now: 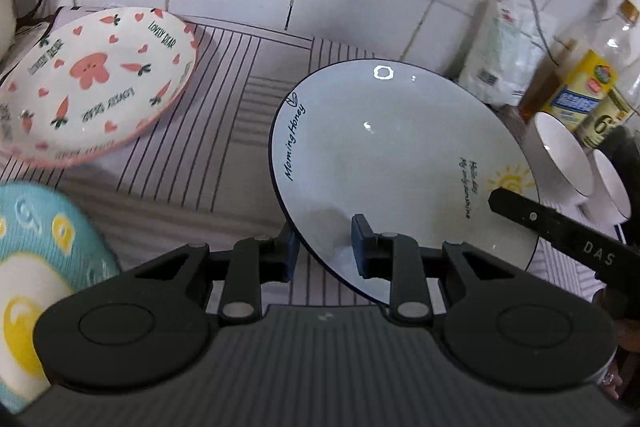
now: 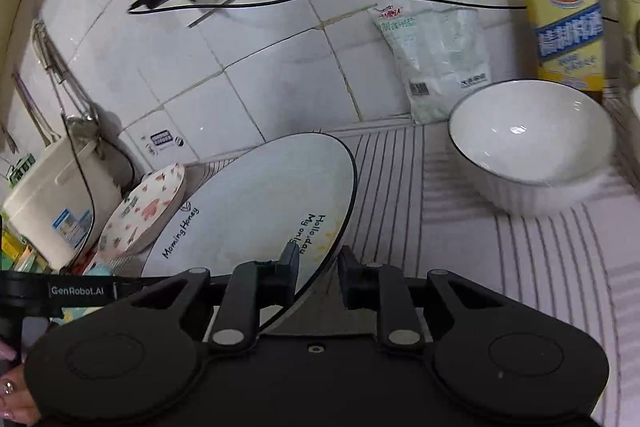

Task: Organize plates and bowls
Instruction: 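Lift the white plate with both grippers and carry it toward the wall, then lower the white plate onto the cloth and open both grippers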

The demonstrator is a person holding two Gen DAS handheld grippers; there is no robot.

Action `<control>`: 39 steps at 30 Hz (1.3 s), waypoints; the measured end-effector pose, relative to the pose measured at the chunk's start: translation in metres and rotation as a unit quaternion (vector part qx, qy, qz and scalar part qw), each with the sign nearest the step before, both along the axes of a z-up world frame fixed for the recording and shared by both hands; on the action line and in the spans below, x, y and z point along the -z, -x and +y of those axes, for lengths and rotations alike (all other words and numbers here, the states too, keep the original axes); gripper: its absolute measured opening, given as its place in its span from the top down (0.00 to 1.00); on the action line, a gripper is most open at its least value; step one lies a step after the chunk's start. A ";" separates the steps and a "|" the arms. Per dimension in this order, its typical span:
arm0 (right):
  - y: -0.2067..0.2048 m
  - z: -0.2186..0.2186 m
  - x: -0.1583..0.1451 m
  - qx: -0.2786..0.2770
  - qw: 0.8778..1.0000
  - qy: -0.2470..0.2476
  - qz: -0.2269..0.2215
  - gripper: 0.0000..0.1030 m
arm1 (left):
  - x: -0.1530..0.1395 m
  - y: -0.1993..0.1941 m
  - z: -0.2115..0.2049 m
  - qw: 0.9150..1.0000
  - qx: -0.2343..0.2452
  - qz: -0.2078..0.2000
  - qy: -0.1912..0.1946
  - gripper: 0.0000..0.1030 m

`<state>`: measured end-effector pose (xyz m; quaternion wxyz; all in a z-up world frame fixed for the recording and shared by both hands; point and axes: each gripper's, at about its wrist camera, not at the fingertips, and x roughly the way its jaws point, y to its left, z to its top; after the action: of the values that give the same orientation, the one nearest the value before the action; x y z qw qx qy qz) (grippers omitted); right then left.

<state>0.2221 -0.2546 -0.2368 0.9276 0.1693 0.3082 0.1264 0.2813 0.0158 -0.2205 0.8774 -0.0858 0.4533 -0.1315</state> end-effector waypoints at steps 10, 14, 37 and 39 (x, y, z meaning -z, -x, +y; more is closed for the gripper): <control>-0.047 0.005 0.006 0.014 1.000 0.013 0.007 0.75 | -0.001 -0.050 -0.008 1.000 0.003 -0.001 -0.019 0.75; -0.057 0.007 0.013 0.019 0.999 0.031 0.014 0.75 | 0.006 -0.063 -0.012 0.999 0.008 0.017 -0.028 0.75; -0.004 0.031 -0.044 0.031 0.996 0.076 0.014 0.53 | -0.060 -0.010 0.014 0.998 0.027 0.048 -0.036 0.60; 0.006 0.038 -0.056 0.022 0.997 0.078 0.004 0.48 | -0.069 0.001 0.019 0.998 0.031 0.043 -0.042 0.57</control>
<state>0.2164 -0.2170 -0.1811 0.9394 0.1034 0.3168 0.0808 0.2804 0.0345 -0.1520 0.8553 -0.0408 0.4984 -0.1355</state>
